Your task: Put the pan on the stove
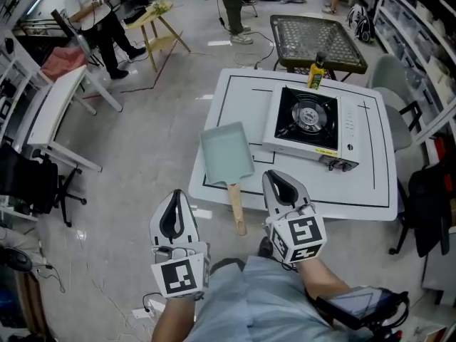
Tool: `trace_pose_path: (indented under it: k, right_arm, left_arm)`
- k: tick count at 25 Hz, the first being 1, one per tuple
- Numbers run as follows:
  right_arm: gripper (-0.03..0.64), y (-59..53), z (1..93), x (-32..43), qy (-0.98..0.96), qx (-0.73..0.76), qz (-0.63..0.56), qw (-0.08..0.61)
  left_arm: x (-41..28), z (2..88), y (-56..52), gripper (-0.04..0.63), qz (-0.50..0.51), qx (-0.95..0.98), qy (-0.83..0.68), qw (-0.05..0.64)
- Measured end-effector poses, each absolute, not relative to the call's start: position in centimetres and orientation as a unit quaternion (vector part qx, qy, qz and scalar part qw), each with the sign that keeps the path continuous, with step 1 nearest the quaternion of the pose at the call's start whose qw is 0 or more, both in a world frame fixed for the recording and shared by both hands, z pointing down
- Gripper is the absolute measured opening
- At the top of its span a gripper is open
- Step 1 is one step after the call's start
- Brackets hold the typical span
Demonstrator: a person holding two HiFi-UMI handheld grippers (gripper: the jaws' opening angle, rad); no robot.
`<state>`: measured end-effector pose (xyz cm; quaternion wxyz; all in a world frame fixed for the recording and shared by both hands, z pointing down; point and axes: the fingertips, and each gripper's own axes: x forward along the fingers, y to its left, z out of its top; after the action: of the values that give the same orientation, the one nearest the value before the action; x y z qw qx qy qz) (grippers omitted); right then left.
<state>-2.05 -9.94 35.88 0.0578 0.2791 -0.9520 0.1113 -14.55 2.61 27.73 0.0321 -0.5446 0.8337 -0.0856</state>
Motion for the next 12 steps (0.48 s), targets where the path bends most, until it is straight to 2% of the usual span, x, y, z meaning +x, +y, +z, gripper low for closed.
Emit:
trace_pose_path:
  k: [12]
  right_arm:
    - [0.051, -11.8, 35.9, -3.9, -0.964, 0.237, 0.105, 0.059]
  left_arm:
    - [-15.3, 27.6, 1.1, 0.018, -0.084, -0.516, 0.851, 0.036]
